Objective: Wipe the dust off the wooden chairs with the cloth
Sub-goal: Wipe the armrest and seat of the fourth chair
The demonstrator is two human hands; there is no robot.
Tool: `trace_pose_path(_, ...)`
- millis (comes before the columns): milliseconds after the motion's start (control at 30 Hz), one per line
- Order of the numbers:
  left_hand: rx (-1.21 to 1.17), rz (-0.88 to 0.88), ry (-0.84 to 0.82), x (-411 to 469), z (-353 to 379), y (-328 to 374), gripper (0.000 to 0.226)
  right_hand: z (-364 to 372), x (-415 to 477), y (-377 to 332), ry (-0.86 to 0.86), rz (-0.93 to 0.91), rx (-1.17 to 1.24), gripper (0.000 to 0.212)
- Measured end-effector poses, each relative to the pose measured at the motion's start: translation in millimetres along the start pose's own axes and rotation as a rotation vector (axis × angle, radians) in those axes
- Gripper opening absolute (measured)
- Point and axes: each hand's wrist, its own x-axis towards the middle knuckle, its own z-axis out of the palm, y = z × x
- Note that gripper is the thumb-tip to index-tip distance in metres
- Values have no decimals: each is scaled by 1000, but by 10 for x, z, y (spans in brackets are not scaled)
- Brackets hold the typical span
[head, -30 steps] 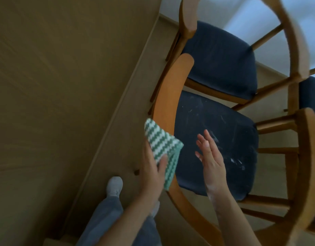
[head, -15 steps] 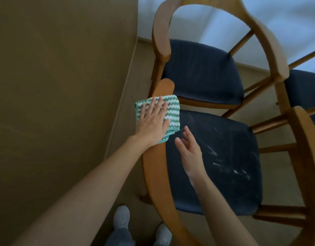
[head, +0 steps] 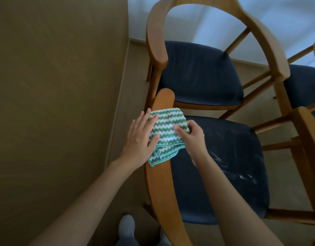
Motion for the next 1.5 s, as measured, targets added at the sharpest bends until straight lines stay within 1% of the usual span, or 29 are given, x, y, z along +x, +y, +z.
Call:
trace_pose_path(100,-22,-2,3,49,26,32,60,-202,25,-26,29,-63,-74,15)
trace_pose_path(200,-12,-15,-3,185,29,74,58,-491,96,-27,1,-78,-37,13)
trace_pose_path(267,47,-16,-23,324,44,108,54,-664,168,-2,-40,-64,-1,13)
trace_pose_path(400,211,-35,-52,665,92,188,53,-927,336,71,-112,-34,41,13)
trace_pose_path(533,343,-34,-31,930,151,217,55,-1127,484,106,-277,34,80,16)
trace_pose_path(600,416,-26,-10,971,200,216,57,-1159,576,150,-379,78,32,14)
trace_pose_path(767,440,-28,11,984,230,214,58,-991,922,345,-644,161,8,17)
trace_pose_path(833,438,-27,12,990,224,218,59,-849,1128,479,-694,187,-7,11)
trace_pose_path(900,434,-26,16,988,220,224,61,-684,1370,655,-670,150,-103,10)
trace_pose_path(933,433,-27,17,987,218,224,62,-601,1486,747,-623,119,-174,10)
trace_pose_path(967,432,-29,17,989,215,221,62,-528,1598,835,-544,87,-271,10)
trace_pose_path(1000,429,-31,17,995,214,217,62,-475,1691,920,-442,46,-414,8)
trace_pose_path(1033,424,-32,17,998,213,218,62,-438,1754,999,-329,-13,-598,11)
trace_pose_path(1067,419,-31,16,1001,215,221,62,-415,1768,1064,-224,-81,-785,24)
trace_pose_path(1100,416,-29,16,1003,217,224,62,-401,1740,1119,-142,-157,-920,36)
trace_pose_path(1133,417,-29,17,1003,218,225,61,-381,1674,1149,-89,-244,-991,44)
trace_pose_path(1167,418,-29,18,1002,220,224,61,-351,1576,1169,-85,-314,-1012,50)
trace_pose_path(1200,418,-31,19,1002,219,225,61,-306,1458,1188,-135,-356,-1020,57)
trace_pose_path(1233,417,-31,19,1002,220,227,61,-252,1341,1222,-224,-369,-1048,67)
trace_pose_path(1300,415,-32,18,1004,219,229,61,-128,1136,1339,-389,-322,-1193,87)
trace_pose_path(1333,414,-33,18,1005,217,230,61,-79,1083,1419,-409,-297,-1253,93)
trace_pose_path(1400,409,-35,21,1004,219,230,61,-24,1088,1532,-373,-269,-1284,96)
trace_pose_path(1500,399,-30,21,1003,223,220,61,12,1172,1586,-297,-268,-1176,89)
